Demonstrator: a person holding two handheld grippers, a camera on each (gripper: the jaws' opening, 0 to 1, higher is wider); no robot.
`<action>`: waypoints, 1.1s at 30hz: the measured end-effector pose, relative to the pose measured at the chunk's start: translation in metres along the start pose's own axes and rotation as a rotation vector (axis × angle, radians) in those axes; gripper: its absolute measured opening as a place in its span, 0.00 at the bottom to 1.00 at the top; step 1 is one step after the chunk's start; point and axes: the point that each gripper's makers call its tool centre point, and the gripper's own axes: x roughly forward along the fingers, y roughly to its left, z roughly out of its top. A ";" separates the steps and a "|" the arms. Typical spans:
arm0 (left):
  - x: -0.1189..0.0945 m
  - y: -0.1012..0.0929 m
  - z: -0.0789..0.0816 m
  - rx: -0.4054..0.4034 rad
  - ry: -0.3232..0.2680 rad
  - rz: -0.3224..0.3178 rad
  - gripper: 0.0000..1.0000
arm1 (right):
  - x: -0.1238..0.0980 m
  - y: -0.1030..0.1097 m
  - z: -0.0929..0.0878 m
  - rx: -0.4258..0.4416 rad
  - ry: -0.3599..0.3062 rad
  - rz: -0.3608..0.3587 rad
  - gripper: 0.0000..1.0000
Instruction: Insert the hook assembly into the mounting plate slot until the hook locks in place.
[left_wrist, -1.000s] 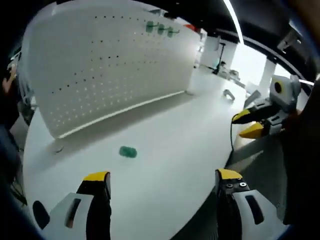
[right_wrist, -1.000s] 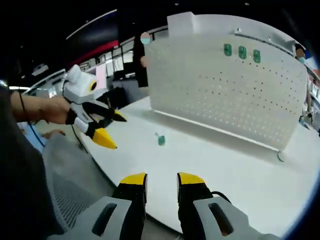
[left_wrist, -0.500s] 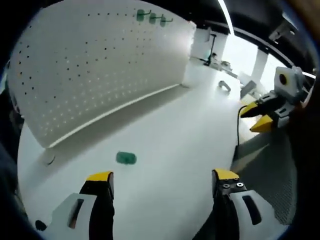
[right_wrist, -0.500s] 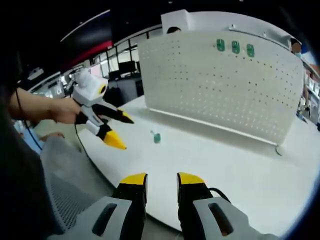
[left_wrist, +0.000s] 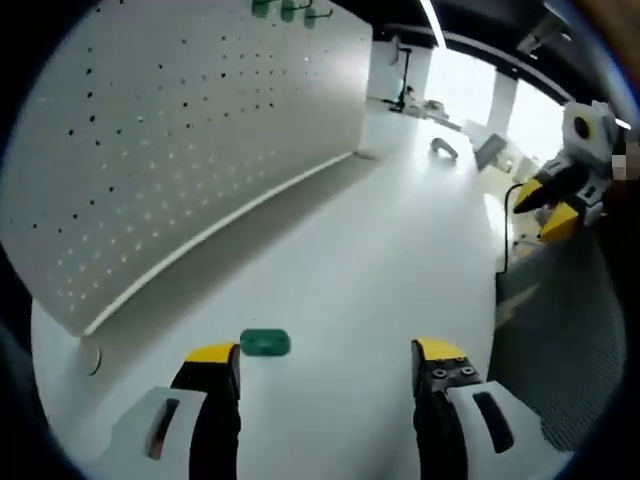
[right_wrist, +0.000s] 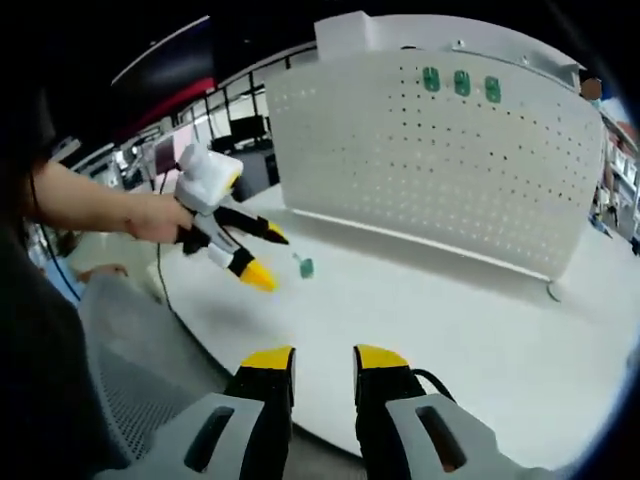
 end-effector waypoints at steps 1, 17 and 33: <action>0.002 0.001 0.001 0.001 -0.001 -0.002 0.70 | 0.000 0.000 0.001 -0.002 -0.003 -0.002 0.22; 0.020 0.017 -0.007 0.086 0.028 -0.062 0.49 | 0.007 -0.004 -0.001 0.013 0.022 -0.010 0.22; 0.030 0.033 -0.010 0.166 0.082 -0.059 0.31 | 0.011 -0.010 -0.008 0.039 0.045 -0.019 0.21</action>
